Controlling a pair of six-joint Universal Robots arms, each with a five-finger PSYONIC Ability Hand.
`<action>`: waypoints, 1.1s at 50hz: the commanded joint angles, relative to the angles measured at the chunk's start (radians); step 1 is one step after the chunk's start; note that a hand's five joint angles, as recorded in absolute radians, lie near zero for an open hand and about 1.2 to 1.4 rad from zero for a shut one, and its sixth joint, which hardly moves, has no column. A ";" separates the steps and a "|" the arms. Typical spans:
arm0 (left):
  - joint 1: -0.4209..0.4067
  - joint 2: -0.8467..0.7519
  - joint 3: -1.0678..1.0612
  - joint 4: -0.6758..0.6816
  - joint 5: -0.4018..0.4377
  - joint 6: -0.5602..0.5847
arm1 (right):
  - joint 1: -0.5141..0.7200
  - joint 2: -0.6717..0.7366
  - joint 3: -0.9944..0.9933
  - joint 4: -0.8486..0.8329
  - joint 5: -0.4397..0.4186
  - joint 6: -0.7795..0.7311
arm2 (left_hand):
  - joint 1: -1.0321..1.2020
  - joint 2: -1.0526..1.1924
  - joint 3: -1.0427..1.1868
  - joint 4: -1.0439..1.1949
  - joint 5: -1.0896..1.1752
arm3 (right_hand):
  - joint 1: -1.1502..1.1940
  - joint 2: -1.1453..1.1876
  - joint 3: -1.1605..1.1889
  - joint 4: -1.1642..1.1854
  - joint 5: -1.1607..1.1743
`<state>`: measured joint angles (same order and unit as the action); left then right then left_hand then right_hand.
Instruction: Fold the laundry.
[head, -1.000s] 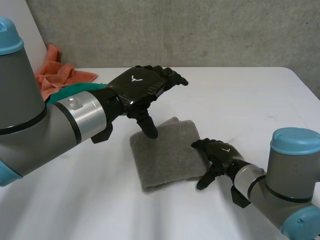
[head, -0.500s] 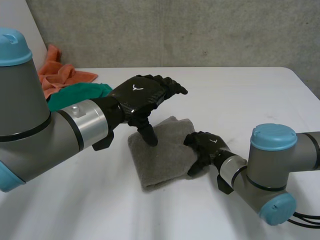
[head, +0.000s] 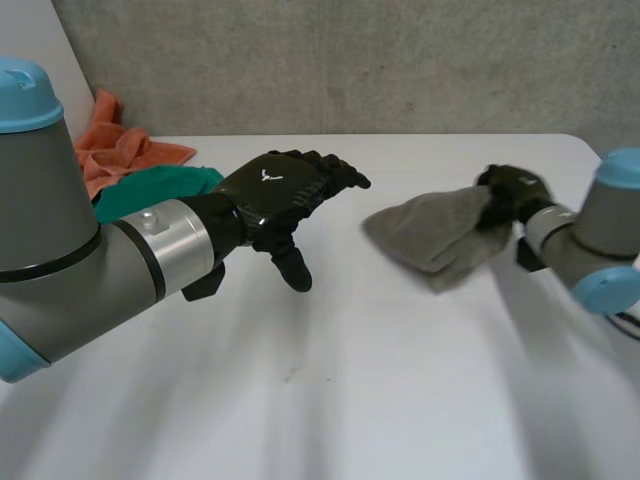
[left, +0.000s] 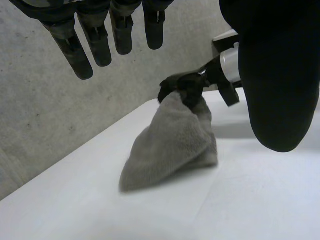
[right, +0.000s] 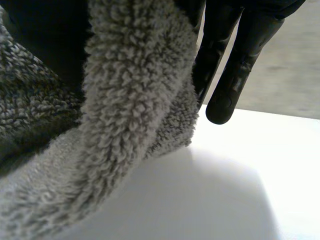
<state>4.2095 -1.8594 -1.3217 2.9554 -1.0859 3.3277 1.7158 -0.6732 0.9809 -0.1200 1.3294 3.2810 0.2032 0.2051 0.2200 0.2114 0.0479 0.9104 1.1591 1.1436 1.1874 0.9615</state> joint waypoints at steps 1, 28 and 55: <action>0.001 -0.003 0.002 0.010 -0.002 -0.002 | -0.166 0.197 -0.345 0.135 -0.004 -0.067 | 0.002 0.000 -0.015 -0.007 -0.018 | 0.486 0.237 0.253 0.209 0.260; -0.008 -0.050 0.007 0.020 -0.043 -0.008 | -0.338 0.514 -0.915 0.264 0.306 -0.409 | 0.007 0.005 -0.009 -0.001 -0.012 | 0.486 0.237 0.253 0.209 0.260; -0.008 -0.026 -0.033 0.019 -0.042 -0.008 | -0.369 0.330 -0.647 0.467 0.373 -0.940 | 0.002 0.000 -0.015 -0.007 -0.018 | -0.736 -0.985 -0.969 -1.013 -0.961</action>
<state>4.1993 -1.8992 -1.3319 2.9743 -1.1290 3.3195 1.3691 -0.2931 0.2380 0.2745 1.5689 2.6852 0.2032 0.2051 0.2200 0.2114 0.0480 0.2025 0.2241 0.2154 0.2335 0.0690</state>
